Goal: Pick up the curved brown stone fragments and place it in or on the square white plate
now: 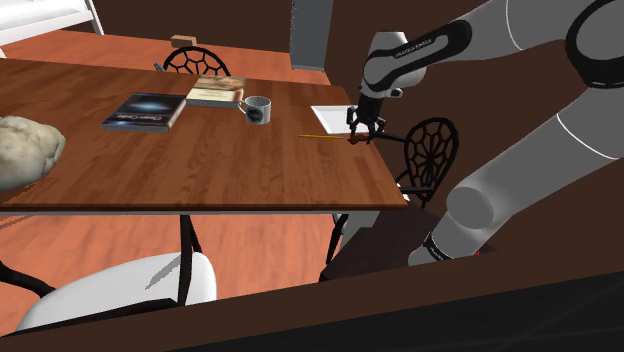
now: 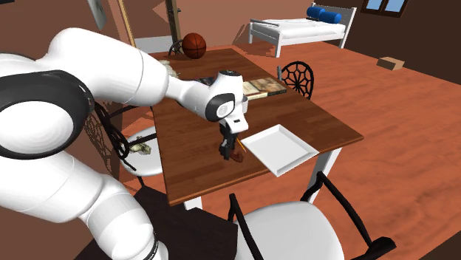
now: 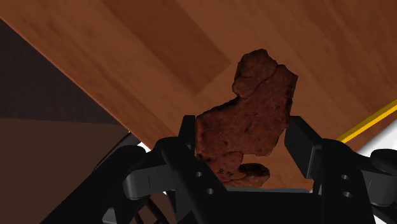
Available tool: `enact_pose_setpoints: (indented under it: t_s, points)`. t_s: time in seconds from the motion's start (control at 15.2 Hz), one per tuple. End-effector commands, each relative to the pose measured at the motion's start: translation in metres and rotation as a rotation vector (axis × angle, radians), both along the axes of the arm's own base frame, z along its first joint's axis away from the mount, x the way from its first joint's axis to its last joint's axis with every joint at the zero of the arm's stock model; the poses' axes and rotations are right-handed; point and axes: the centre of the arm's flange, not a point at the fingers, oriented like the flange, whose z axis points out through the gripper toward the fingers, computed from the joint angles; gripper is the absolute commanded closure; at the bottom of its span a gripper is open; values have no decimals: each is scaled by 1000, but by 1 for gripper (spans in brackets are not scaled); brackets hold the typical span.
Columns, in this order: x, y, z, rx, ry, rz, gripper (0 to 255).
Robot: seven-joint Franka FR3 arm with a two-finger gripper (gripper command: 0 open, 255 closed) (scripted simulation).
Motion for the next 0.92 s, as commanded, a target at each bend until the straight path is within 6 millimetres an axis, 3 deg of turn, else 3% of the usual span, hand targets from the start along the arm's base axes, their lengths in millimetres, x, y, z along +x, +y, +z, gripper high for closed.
enact_pose_setpoints:
  t_s: [0.0, 0.46, 0.86]
  points:
    - [-1, 1, 11, 0, 0, 0, 255]
    - [-1, 1, 45, 0, 0, 0, 255]
    - [55, -55, 50, 0, 0, 0, 255]
